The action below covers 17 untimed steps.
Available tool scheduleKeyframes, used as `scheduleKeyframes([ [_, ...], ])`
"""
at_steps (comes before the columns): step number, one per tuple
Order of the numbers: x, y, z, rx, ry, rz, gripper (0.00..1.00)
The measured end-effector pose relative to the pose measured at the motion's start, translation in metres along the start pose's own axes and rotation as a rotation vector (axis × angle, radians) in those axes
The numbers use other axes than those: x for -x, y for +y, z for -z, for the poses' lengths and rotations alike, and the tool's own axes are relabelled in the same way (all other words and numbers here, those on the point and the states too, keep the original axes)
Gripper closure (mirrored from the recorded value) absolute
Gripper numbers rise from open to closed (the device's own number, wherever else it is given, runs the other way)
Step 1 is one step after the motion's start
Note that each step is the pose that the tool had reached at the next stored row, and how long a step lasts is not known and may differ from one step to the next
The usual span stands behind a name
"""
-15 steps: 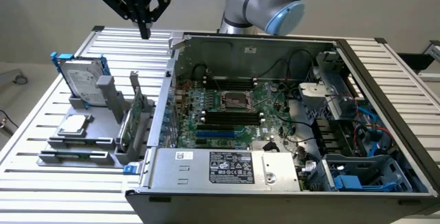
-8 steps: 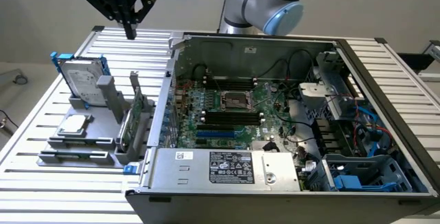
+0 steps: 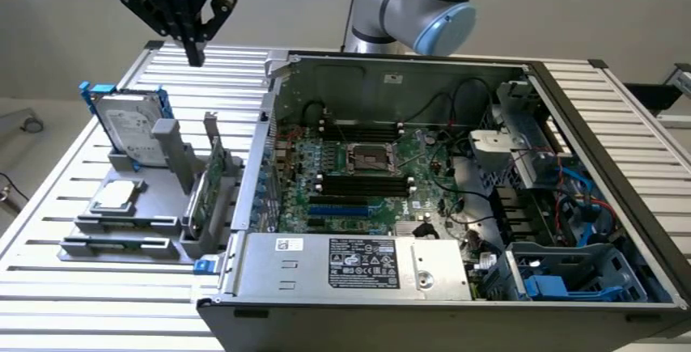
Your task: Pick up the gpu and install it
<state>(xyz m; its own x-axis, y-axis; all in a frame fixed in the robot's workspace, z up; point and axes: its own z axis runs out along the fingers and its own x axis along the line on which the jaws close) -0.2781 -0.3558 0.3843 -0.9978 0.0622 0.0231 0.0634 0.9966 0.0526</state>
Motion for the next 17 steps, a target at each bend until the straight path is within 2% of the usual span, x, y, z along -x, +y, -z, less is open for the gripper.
scheduleKeyframes([
  [7, -0.004, -0.0252, 0.0012, -0.0001, -0.0005, 0.003, 0.89],
  [17, -0.003, -0.0587, 0.0026, -0.0003, -0.0001, 0.012, 0.89],
])
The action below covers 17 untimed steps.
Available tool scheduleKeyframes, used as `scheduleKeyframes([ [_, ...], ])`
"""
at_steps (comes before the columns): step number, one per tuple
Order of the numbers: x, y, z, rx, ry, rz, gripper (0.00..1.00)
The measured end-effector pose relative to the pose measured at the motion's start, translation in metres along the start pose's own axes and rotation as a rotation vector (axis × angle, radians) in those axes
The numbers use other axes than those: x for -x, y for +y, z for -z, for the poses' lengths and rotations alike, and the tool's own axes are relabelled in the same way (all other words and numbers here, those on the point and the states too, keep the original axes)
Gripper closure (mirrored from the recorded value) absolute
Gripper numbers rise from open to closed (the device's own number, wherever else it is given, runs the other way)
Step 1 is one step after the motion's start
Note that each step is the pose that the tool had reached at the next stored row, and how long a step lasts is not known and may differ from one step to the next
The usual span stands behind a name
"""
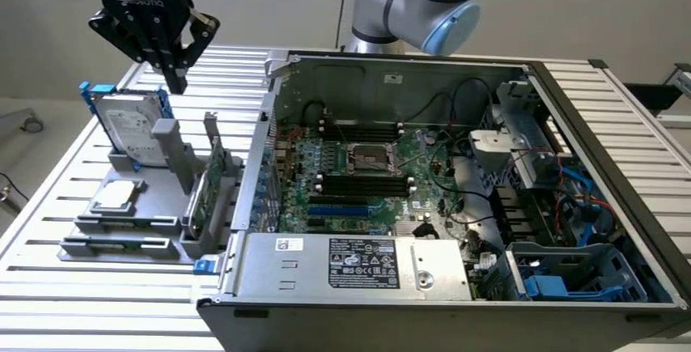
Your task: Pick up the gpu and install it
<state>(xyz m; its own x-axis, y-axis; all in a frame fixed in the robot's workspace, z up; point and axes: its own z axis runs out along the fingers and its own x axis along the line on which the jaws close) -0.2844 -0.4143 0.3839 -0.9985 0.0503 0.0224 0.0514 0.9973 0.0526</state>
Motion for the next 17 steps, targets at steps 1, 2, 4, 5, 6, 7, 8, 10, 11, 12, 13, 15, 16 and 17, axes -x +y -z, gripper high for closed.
scheduleKeyframes([
  [1, 0.000, -0.0029, -0.0001, 0.0000, 0.0001, 0.001, 0.89],
  [2, 0.000, -0.0056, -0.0004, -0.0001, 0.0009, 0.002, 0.89],
  [4, 0.001, -0.0095, -0.0024, -0.0003, 0.0051, 0.007, 0.89],
  [5, 0.001, -0.0105, -0.0038, -0.0004, 0.0068, 0.011, 0.89],
  [6, 0.001, -0.0112, -0.0053, -0.0007, 0.0082, 0.016, 0.89],
  [7, 0.001, -0.0114, -0.0067, -0.0013, 0.0092, 0.024, 0.89],
  [8, 0.002, -0.0115, -0.0080, -0.0022, 0.0101, 0.032, 0.89],
  [10, 0.003, -0.0117, -0.0103, -0.0059, 0.0110, 0.047, 0.89],
  [11, 0.004, -0.0117, -0.0113, -0.0086, 0.0113, 0.054, 0.89],
  [12, 0.005, -0.0118, -0.0125, -0.0111, 0.0114, 0.061, 0.89],
  [13, 0.005, -0.0118, -0.0138, -0.0141, 0.0116, 0.068, 0.89],
  [15, 0.006, -0.0118, -0.0159, -0.0223, 0.0121, 0.079, 0.89],
  [16, 0.006, -0.0117, -0.0172, -0.0266, 0.0122, 0.084, 0.89],
  [17, 0.006, -0.0116, -0.0183, -0.0305, 0.0124, 0.087, 0.89],
])
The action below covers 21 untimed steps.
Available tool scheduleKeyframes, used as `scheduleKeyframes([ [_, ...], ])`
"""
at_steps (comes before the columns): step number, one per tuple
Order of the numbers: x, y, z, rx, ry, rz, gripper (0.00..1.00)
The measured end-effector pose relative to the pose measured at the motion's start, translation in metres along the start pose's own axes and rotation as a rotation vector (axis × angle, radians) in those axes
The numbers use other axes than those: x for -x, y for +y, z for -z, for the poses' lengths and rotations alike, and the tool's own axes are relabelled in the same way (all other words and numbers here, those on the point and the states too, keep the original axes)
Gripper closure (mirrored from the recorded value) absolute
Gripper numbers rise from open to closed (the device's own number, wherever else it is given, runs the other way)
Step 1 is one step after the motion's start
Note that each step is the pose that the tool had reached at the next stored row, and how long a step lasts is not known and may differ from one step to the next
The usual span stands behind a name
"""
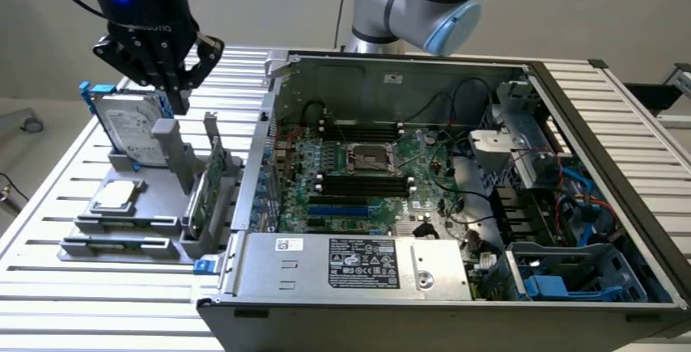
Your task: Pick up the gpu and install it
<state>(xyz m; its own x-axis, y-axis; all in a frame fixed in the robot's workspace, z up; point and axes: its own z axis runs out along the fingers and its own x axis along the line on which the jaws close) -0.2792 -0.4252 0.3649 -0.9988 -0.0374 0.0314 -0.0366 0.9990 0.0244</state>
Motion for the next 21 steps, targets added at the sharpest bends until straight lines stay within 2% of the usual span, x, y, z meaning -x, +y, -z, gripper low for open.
scheduleKeyframes([
  [5, 0.0008, 0.0006, -0.0059, -0.0215, 0.0013, 0.023, 0.89],
  [6, 0.0008, 0.0006, -0.0062, -0.0233, 0.0016, 0.023, 0.89],
  [21, 0.0008, 0.0007, -0.0063, -0.0232, 0.0014, 0.023, 0.88],
])
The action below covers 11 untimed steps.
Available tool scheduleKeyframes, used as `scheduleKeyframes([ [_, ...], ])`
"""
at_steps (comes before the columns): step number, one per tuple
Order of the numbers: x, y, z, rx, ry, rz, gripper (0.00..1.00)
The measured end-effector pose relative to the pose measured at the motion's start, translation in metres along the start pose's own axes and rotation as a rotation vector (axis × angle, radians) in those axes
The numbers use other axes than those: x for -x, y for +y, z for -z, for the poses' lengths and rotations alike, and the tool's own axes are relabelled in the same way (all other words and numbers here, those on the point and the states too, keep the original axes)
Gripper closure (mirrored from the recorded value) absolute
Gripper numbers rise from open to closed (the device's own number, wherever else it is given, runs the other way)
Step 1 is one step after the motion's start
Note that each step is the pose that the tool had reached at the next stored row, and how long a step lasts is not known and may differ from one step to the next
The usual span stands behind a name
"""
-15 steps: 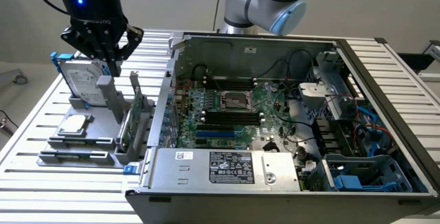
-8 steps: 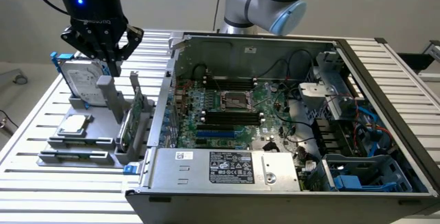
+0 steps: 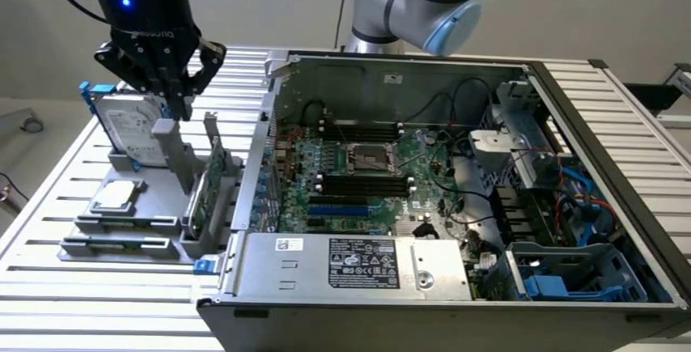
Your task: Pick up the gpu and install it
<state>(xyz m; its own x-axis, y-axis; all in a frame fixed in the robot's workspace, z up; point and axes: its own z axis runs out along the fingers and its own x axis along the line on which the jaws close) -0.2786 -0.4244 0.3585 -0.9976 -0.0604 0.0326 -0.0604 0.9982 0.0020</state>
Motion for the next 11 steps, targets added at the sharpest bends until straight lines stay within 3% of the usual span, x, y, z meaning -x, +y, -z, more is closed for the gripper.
scheduleKeyframes([
  [3, 0.000, 0.0000, 0.0000, 0.0000, 0.0000, 0.000, 0.71],
  [4, 0.000, 0.0000, 0.0000, 0.0000, 0.0001, 0.000, 0.71],
  [5, 0.000, 0.0000, -0.0001, 0.0000, 0.0000, 0.000, 0.64],
  [11, 0.001, 0.0009, -0.0105, -0.0005, 0.0002, 0.000, 0.64],
])
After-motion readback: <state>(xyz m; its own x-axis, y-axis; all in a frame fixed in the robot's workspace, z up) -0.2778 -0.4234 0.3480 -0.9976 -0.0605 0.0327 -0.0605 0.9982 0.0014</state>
